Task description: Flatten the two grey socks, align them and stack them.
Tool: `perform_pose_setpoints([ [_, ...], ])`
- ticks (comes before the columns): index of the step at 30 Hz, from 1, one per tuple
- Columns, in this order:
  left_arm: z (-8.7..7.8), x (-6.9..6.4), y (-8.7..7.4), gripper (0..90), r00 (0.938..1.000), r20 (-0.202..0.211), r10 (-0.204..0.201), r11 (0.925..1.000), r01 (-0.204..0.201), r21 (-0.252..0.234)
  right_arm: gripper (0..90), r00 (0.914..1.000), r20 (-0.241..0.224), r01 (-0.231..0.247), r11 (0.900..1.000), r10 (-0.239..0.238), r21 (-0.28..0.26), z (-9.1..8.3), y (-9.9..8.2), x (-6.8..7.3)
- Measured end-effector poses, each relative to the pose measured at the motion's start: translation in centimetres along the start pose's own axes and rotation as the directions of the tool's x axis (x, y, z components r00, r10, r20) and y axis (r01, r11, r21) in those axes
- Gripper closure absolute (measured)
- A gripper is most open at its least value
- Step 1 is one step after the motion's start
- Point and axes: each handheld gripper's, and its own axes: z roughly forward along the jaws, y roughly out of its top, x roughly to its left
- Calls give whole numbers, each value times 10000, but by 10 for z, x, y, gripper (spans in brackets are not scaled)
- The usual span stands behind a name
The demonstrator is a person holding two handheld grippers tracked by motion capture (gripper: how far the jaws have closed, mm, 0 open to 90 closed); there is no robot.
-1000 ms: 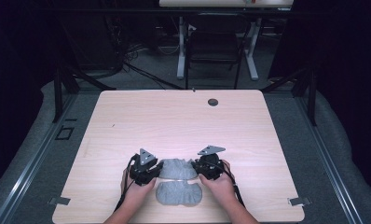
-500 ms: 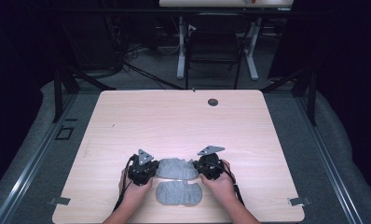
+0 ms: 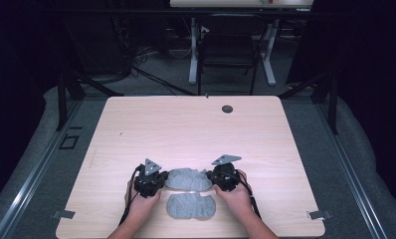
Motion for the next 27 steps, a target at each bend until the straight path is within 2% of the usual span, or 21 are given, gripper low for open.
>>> perform_pose_setpoints([
  [7,-4,1,2,879,9998,120,-169,9997,171,-187,878,10000,-85,28,9999,-29,-149,-6,5,0],
  [15,-16,-4,7,880,9996,254,139,9992,-129,-391,878,9995,-156,251,9986,-258,-459,-16,11,3],
  [19,-23,-7,10,879,9991,379,184,9982,-162,-572,878,9995,-174,237,9981,-247,-566,-21,12,4],
  [27,-40,-13,13,879,9974,629,350,9958,-294,-867,878,9984,-196,508,9958,-524,-756,-36,14,6],
])
